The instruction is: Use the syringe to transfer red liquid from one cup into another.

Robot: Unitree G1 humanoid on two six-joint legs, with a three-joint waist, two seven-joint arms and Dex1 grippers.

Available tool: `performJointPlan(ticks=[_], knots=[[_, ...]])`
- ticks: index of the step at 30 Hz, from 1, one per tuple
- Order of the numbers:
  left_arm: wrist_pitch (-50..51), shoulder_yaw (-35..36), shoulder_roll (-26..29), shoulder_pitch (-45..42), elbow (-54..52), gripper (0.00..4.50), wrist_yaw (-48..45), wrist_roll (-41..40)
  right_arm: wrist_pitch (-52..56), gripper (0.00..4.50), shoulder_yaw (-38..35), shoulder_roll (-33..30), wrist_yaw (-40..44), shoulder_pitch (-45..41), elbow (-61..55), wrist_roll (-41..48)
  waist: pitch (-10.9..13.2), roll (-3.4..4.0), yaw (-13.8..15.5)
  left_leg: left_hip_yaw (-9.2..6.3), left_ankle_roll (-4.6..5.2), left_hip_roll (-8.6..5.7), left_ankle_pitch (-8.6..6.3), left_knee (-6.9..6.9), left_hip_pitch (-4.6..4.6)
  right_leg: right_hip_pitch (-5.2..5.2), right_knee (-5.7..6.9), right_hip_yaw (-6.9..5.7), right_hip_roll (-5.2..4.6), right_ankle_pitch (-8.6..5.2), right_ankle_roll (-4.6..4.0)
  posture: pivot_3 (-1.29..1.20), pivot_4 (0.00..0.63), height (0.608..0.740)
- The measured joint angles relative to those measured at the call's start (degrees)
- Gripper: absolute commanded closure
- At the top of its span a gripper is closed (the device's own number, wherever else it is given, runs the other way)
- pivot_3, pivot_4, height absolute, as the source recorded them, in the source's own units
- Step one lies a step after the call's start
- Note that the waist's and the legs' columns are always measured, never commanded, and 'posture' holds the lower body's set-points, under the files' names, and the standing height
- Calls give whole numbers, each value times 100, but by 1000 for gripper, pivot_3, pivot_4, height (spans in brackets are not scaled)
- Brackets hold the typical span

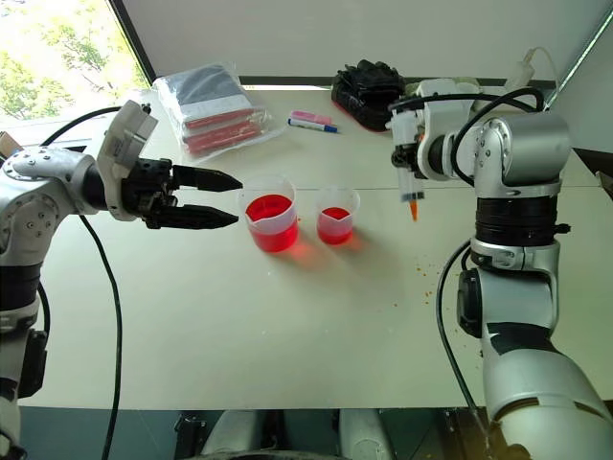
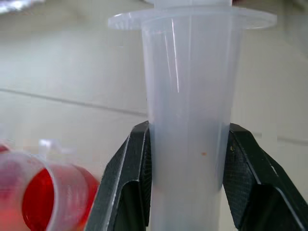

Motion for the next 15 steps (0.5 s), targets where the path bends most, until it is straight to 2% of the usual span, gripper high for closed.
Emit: performJointPlan(ticks=[6, 11, 15], knots=[[-214, -4, 214, 18, 147, 1215, -59, 255, -1686, 3124, -435, 747, 269, -253, -428, 375, 1, 1, -10, 0, 0, -2, 0, 1, 0, -12, 28, -1, -2, 0, 0, 0, 150, 711], [-355, 23, 597, 173, 229, 1215, -140, 406, -2160, 3124, -694, 1257, 503, -246, -609, 942, 1, 1, -16, 0, 0, -6, 0, 2, 0, -14, 33, -1, -6, 0, 0, 0, 150, 711], [-403, 84, 698, 220, 304, 1215, -102, 466, -2455, 3124, -921, 1734, 669, -224, -801, 1568, 1, 1, -20, -2, -1, -5, 0, 3, 0, -14, 36, -4, -6, 0, 0, 0, 150, 711]])
